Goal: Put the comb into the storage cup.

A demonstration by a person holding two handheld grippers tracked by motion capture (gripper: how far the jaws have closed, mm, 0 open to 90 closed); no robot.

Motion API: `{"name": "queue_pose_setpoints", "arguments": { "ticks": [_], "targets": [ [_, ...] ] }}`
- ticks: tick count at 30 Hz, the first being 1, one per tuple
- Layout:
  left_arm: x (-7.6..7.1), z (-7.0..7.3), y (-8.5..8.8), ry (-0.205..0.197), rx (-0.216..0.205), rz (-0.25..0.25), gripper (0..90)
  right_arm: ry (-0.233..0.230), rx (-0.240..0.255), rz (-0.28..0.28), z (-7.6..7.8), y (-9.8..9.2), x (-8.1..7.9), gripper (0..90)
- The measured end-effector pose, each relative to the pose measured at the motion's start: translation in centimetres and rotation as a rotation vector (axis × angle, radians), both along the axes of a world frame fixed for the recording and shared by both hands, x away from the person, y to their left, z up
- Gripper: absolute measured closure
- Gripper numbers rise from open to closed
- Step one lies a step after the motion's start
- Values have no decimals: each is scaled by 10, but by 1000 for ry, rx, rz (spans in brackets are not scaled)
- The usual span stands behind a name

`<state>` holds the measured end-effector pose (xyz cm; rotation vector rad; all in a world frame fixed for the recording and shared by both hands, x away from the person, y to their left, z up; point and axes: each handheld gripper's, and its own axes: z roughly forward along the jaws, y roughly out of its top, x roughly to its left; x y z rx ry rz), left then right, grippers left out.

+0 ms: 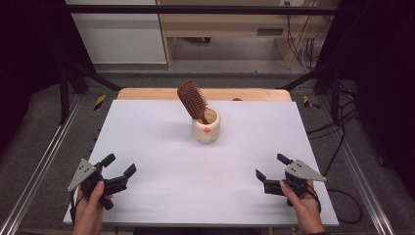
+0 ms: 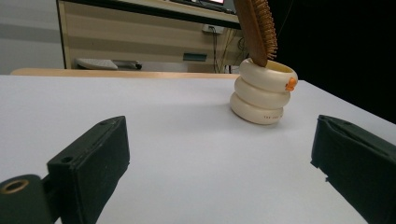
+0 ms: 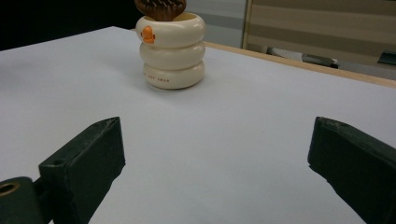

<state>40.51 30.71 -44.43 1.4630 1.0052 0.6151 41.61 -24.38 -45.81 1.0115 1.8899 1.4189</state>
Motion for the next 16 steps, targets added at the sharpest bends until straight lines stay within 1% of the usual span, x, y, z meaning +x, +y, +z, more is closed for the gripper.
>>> {"name": "queue_pose_setpoints", "arguments": {
  "ticks": [4,6,10,16],
  "targets": [
    [-2,0,-3,-4,15,-4,44,-3,13,8,-1,1,0,43],
    [-2,-1,-4,0,15,-8,44,-2,22,11,-1,2,0,43],
    [-4,-1,-5,1,16,-4,44,-11,22,16,-2,3,1,42],
    [-7,-2,-7,-16,28,7,44,-11,16,20,-2,7,3,42]
  ]
}}
